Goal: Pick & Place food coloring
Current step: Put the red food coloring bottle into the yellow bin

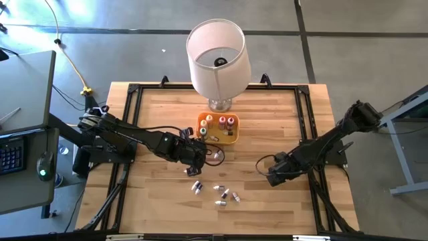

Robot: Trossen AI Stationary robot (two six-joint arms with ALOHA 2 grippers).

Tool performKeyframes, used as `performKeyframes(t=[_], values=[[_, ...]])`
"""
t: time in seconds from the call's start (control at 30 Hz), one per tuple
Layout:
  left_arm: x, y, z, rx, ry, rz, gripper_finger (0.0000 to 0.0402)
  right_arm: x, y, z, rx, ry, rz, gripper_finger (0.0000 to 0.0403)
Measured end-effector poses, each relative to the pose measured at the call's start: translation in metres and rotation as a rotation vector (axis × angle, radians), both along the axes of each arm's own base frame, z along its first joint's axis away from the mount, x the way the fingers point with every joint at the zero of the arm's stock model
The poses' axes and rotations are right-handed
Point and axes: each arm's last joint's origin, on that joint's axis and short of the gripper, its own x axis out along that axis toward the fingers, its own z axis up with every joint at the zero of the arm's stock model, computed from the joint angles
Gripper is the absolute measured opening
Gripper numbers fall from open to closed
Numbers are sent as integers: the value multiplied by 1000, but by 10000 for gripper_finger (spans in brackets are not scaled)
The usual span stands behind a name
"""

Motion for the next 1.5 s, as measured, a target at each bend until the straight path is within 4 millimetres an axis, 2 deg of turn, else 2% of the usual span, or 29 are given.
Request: performKeyframes(t=[0.23, 0.4, 0.5, 0.63, 0.83, 0.97, 1.2, 1.37, 1.5], values=[[0, 0, 0, 22, 13, -32, 145, -12, -8, -18, -5, 22, -14, 145], [0, 1, 0, 47, 6, -21, 145, -8, -8, -18, -27, -60, 130, 144], [0, 1, 0, 50, 6, -19, 145, -4, -7, -13, -42, -82, 216, 144], [1, 1, 0, 49, 3, -19, 145, 3, -6, -6, -88, -131, 247, 144], [1, 1, 0, 47, 0, -12, 145, 15, -1, 18, -134, -154, 257, 144], [1, 1, 0, 45, 0, -13, 145, 16, -2, 27, -191, -152, 351, 144], [1, 1, 0, 41, 1, -14, 145, 17, -23, 18, -373, -150, 289, 151], [1, 1, 0, 34, 3, -18, 145, 24, -34, 12, -345, -184, 269, 162], [1, 1, 0, 34, 4, -18, 145, 29, -36, 6, -287, -266, 270, 162]])
